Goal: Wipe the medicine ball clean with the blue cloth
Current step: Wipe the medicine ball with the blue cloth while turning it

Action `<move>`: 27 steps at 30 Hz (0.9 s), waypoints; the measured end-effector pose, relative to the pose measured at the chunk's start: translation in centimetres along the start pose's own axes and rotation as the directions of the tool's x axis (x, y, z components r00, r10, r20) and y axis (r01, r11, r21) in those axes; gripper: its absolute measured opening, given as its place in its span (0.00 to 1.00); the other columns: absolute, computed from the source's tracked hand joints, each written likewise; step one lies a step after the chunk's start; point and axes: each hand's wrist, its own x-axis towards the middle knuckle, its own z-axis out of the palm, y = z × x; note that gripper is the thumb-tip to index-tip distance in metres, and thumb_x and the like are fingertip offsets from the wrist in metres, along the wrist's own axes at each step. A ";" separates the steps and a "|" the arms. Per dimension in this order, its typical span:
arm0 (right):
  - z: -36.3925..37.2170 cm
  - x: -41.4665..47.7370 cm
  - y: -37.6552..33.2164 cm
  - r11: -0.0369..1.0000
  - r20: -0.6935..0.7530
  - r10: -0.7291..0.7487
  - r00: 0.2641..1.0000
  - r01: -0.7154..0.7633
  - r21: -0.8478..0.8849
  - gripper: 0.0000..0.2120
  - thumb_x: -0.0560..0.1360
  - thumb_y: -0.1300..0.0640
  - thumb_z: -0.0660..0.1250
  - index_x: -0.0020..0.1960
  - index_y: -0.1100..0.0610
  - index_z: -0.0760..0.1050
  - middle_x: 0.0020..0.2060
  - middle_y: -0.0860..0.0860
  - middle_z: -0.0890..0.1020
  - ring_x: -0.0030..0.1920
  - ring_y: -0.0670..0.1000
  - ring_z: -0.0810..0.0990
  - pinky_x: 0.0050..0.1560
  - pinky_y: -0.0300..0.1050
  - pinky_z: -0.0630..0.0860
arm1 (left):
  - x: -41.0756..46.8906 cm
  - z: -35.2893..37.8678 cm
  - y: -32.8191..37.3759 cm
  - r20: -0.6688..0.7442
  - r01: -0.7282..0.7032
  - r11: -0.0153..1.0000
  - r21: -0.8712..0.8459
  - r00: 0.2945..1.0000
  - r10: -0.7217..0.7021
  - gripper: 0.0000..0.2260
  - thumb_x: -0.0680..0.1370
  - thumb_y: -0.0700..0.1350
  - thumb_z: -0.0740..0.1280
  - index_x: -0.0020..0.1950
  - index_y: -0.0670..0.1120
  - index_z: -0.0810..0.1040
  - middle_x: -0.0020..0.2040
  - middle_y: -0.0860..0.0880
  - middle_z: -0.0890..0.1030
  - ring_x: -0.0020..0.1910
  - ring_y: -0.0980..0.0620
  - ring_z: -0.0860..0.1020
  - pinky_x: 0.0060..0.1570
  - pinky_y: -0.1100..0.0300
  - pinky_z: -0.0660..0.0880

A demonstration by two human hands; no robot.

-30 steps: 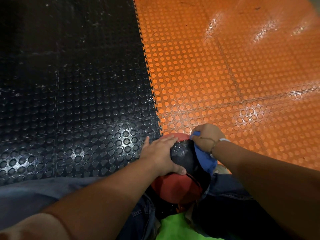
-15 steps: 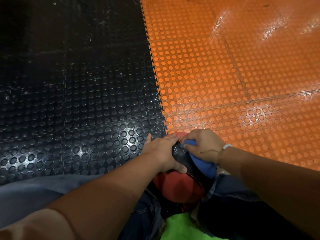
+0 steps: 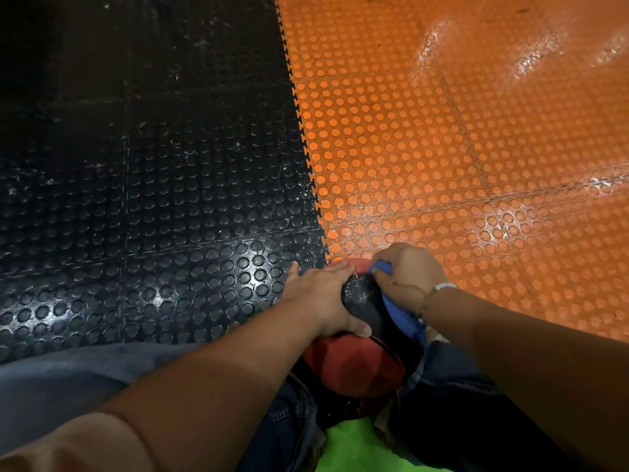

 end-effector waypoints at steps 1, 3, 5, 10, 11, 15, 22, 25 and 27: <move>0.1 -0.6 -0.5 0.996 0.030 -0.083 0.996 0.084 -0.026 0.12 0.75 0.55 0.61 0.56 0.53 0.79 0.52 0.53 0.79 0.51 0.54 0.77 0.51 0.44 0.74 | 0.0 0.0 0.0 -0.005 0.004 1.000 0.008 1.000 -0.004 0.50 0.63 0.68 0.72 0.78 0.56 0.50 0.78 0.60 0.50 0.76 0.54 0.54 0.72 0.44 0.36; 0.3 -2.4 -1.6 0.965 0.121 -0.256 0.959 0.261 -0.023 0.13 0.74 0.53 0.59 0.55 0.51 0.79 0.52 0.51 0.79 0.52 0.53 0.76 0.52 0.44 0.74 | -0.1 0.0 -0.1 -0.011 0.010 1.000 0.015 1.000 -0.010 0.51 0.62 0.68 0.73 0.78 0.57 0.51 0.78 0.60 0.51 0.76 0.55 0.55 0.72 0.44 0.36; 0.2 -2.7 -1.6 0.956 0.164 -0.285 0.944 0.292 -0.017 0.13 0.74 0.52 0.60 0.55 0.50 0.79 0.52 0.50 0.79 0.53 0.53 0.76 0.52 0.44 0.73 | -0.2 0.0 -0.2 -0.007 0.006 1.000 0.017 1.000 -0.006 0.50 0.62 0.68 0.73 0.78 0.57 0.51 0.78 0.61 0.51 0.76 0.55 0.55 0.72 0.44 0.36; 0.4 -0.8 -0.3 1.000 -0.039 0.003 0.999 -0.003 0.001 0.10 0.75 0.55 0.62 0.53 0.52 0.79 0.53 0.54 0.79 0.51 0.56 0.77 0.49 0.45 0.74 | -0.2 -0.1 0.1 0.002 0.034 0.999 -0.003 0.999 -0.034 0.50 0.64 0.70 0.70 0.78 0.56 0.49 0.78 0.60 0.50 0.76 0.54 0.54 0.73 0.45 0.37; 0.6 -1.2 -0.7 1.000 -0.016 -0.017 1.000 0.017 -0.017 0.10 0.75 0.55 0.61 0.53 0.52 0.79 0.52 0.54 0.79 0.51 0.56 0.77 0.49 0.45 0.74 | -0.2 -0.2 0.1 0.006 0.040 0.999 0.004 0.999 -0.040 0.50 0.64 0.70 0.70 0.78 0.56 0.49 0.78 0.60 0.50 0.76 0.53 0.54 0.73 0.45 0.37; 0.6 -3.2 -1.6 0.979 0.127 -0.205 0.971 0.205 0.012 0.10 0.75 0.55 0.62 0.53 0.51 0.79 0.52 0.51 0.79 0.52 0.54 0.77 0.53 0.45 0.73 | -0.3 -0.3 -0.1 0.022 0.051 0.998 0.034 0.998 -0.052 0.50 0.64 0.70 0.70 0.78 0.56 0.49 0.78 0.60 0.50 0.76 0.53 0.55 0.72 0.45 0.38; 0.4 -2.4 -1.4 0.999 0.025 -0.033 0.999 0.033 0.002 0.09 0.75 0.55 0.63 0.51 0.53 0.79 0.51 0.53 0.79 0.51 0.55 0.77 0.50 0.44 0.74 | -0.2 -0.2 0.5 -0.018 0.061 0.998 0.001 0.998 -0.061 0.51 0.63 0.71 0.69 0.78 0.55 0.50 0.78 0.59 0.51 0.76 0.53 0.55 0.72 0.46 0.36; 0.0 -3.0 -1.9 0.989 0.143 -0.146 0.979 0.141 0.047 0.09 0.74 0.56 0.63 0.51 0.53 0.80 0.49 0.52 0.80 0.50 0.53 0.78 0.51 0.43 0.74 | -0.3 0.0 0.1 -0.031 0.039 0.999 -0.026 0.999 -0.040 0.51 0.61 0.70 0.71 0.78 0.56 0.52 0.78 0.59 0.53 0.76 0.53 0.55 0.74 0.47 0.39; -0.3 -2.0 -1.1 0.993 0.109 -0.059 0.992 0.047 0.112 0.07 0.75 0.56 0.65 0.49 0.53 0.81 0.48 0.52 0.81 0.50 0.53 0.78 0.50 0.43 0.74 | -0.4 0.1 -0.2 -0.058 0.018 0.996 -0.086 0.998 -0.023 0.50 0.61 0.68 0.74 0.77 0.57 0.54 0.77 0.59 0.55 0.75 0.53 0.57 0.75 0.48 0.45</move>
